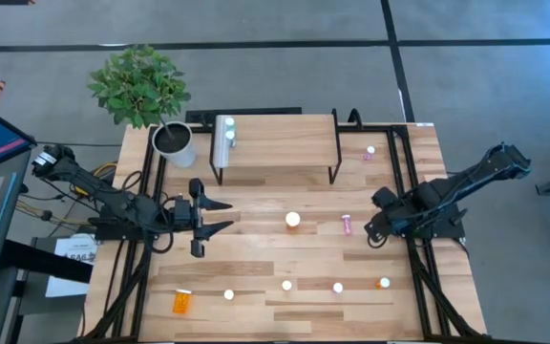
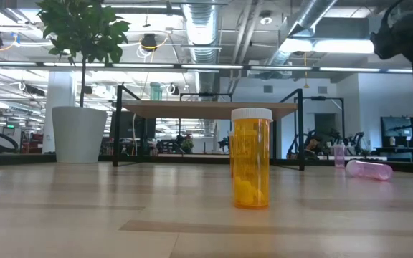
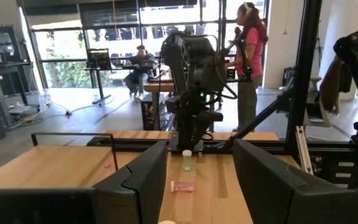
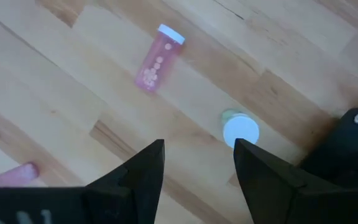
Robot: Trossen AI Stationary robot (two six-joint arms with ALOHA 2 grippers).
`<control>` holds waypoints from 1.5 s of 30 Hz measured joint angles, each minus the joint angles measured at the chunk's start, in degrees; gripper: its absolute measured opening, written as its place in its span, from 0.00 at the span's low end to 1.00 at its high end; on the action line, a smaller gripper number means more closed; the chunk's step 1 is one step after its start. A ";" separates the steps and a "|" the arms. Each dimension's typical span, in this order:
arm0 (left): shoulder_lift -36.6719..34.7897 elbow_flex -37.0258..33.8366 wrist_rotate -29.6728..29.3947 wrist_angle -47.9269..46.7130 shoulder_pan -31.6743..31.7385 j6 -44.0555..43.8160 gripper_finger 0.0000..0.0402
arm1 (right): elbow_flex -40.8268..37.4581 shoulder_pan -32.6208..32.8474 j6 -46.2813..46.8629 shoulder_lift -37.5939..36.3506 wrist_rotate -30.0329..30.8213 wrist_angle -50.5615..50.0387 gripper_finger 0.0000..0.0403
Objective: Pick and place medicine bottles onto shelf by color
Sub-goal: Put the blue pill bottle on the shelf aligned with the other blue pill bottles
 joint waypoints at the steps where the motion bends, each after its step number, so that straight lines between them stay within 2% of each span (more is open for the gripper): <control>1: 0.00 0.00 0.00 -0.06 -0.01 0.00 0.43 | 0.00 0.00 0.74 0.00 0.00 -0.17 0.53; 25: 0.00 0.00 -0.01 -3.28 2.37 -1.82 0.43 | 0.00 -6.01 2.30 0.00 -0.09 -2.99 0.49; 31: 0.00 0.00 0.57 -3.26 2.42 -1.95 0.43 | 0.00 -5.83 2.89 1.40 -3.55 -2.84 0.50; 45: 0.00 0.00 0.61 -3.32 2.42 -2.28 0.43 | -0.33 -6.01 0.98 6.03 -6.01 -3.01 0.50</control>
